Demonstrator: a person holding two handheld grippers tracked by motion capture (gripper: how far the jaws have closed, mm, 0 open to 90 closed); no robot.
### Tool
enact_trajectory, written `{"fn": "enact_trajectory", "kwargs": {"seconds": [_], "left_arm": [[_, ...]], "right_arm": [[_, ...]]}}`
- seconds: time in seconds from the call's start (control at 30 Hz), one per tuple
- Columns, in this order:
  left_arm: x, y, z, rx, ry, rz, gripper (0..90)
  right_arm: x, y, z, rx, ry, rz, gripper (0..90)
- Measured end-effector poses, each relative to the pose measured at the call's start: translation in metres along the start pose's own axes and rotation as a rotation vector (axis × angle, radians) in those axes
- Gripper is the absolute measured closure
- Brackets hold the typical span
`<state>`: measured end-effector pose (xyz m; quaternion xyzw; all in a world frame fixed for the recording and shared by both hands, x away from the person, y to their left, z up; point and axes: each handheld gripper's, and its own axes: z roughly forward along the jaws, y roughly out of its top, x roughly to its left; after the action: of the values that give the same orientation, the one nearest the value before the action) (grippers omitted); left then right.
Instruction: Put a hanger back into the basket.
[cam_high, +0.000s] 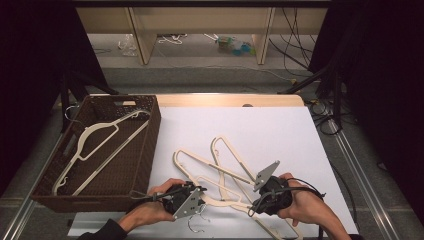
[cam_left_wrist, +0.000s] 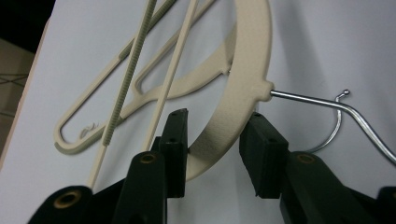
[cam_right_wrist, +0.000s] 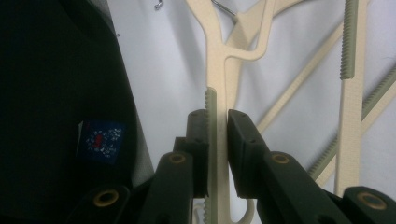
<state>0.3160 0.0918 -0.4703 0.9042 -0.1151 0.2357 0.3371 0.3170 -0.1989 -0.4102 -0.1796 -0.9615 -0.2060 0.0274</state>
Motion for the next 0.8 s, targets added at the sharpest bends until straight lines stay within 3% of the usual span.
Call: {"fn": "enact_trajectory", "kwargs": {"seconds": [0.17, 0.37, 0.47, 0.57, 0.63, 0.67, 0.7, 0.77, 0.8], "left_arm": [[0.008, 0.006, -0.004, -0.032, 0.01, 0.025, 70.5], [0.024, 0.017, -0.008, -0.055, 0.024, 0.048, 76.8], [0.03, 0.023, -0.008, -0.048, 0.022, 0.071, 78.7], [0.034, 0.027, -0.006, -0.046, 0.028, 0.077, 80.2], [0.038, 0.03, -0.006, -0.054, 0.03, 0.063, 81.4], [0.04, 0.031, -0.006, -0.052, 0.036, 0.059, 81.6], [0.042, 0.032, -0.006, -0.05, 0.047, 0.057, 81.6], [0.046, 0.033, -0.006, -0.042, 0.051, 0.055, 83.1], [0.048, 0.034, -0.005, -0.042, 0.056, 0.046, 83.1]], "right_arm": [[-0.007, -0.005, -0.001, -0.002, 0.005, -0.016, 79.6], [-0.016, -0.011, 0.002, -0.011, 0.033, 0.008, 80.2], [-0.019, -0.013, 0.0, -0.018, 0.026, 0.014, 79.8], [-0.024, -0.017, -0.005, -0.043, -0.004, 0.053, 72.5], [-0.026, -0.019, -0.012, -0.082, -0.05, 0.084, 61.0], [-0.026, -0.019, -0.012, -0.082, -0.05, 0.084, 61.0], [-0.027, -0.019, -0.015, -0.104, -0.062, 0.095, 58.4], [-0.029, -0.019, -0.028, -0.184, -0.132, 0.119, 51.2], [-0.029, -0.019, -0.028, -0.184, -0.132, 0.119, 51.2]]}}
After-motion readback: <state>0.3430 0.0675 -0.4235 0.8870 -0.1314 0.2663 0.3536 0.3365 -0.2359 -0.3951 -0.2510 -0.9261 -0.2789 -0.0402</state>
